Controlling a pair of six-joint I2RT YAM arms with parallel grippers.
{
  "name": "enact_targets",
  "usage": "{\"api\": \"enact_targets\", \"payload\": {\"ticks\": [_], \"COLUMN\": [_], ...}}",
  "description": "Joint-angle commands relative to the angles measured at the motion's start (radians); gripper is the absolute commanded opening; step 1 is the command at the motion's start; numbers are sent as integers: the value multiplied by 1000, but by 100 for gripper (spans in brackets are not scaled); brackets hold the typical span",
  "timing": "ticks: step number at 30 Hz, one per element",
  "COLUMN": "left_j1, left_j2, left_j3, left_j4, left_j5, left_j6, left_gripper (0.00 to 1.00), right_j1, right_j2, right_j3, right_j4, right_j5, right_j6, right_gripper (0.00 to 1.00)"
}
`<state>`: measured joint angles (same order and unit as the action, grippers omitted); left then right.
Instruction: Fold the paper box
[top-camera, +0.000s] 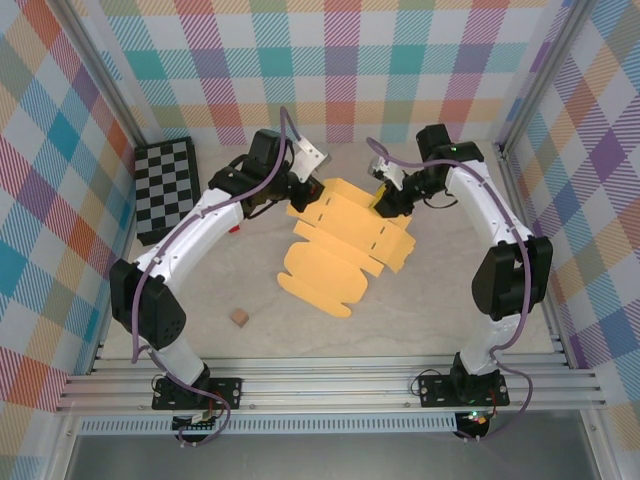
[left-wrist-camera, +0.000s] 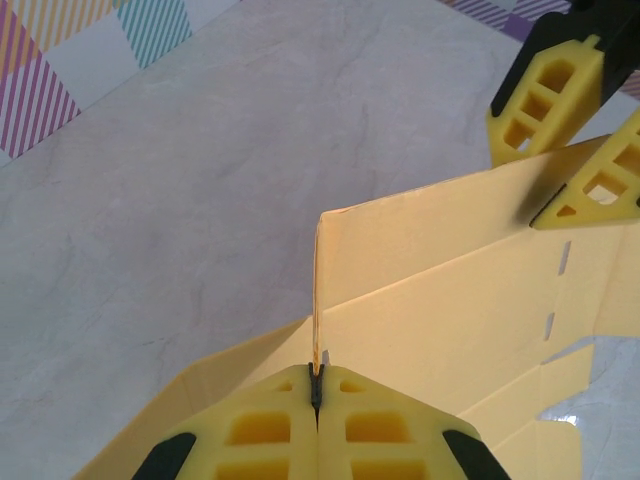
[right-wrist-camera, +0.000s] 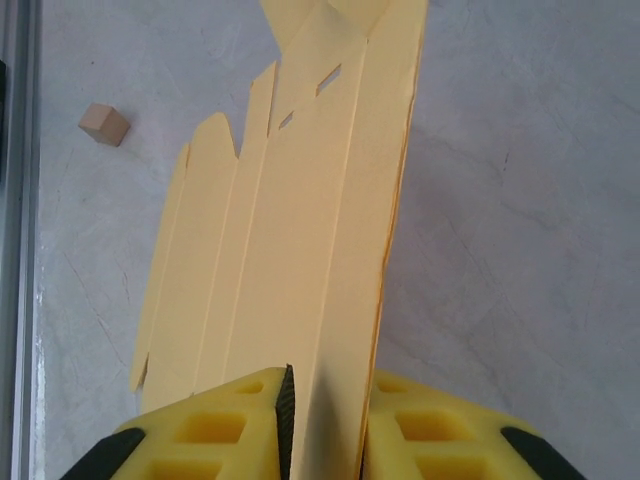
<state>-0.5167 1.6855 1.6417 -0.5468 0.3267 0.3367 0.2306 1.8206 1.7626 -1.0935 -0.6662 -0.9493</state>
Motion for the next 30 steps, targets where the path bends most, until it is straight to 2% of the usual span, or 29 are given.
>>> {"api": "enact_targets", "payload": {"ticks": [1,2,3,7,11,12,14,16,20,23,30], "left_j1": [-14,-15,-14,-16,-14,-14,-13,-10,-14,-19,-41], "left_j2": [-40,-42,-41,-39,-105,-139,-214,-272,-312,-346,-283], "left_j3": [-14,-16,-16,-18,-89,-134,-238,-324,-356,-410,-365], "left_j4": [8,12,16,11,12,28,88,153,156,230,195], "left_j5": [0,1,4,8,-28,-38,-63,-59,50,54,82], "left_j6": [11,7,2,-28,-102,-109,-101,-100,-131,-146,-133], "left_gripper": [0,0,0,0,37,42,46,47,45,48,50], "right_j1": [14,20,26,44,65,71,84,95,121,149,171], "right_j2": [0,2,3,-8,-75,-101,-153,-206,-243,-244,-251], "right_j3": [31,29,25,9,-45,-68,-117,-169,-196,-207,-198], "right_j4": [-33,-33,-30,6,53,61,83,115,128,122,106], "right_j5": [-24,-17,-7,79,162,178,209,230,300,360,368], "right_j6": [-11,-14,-14,1,5,-3,-11,-16,26,38,43], "right_gripper": [11,3,0,0,0,0,0,0,0,0,0]}}
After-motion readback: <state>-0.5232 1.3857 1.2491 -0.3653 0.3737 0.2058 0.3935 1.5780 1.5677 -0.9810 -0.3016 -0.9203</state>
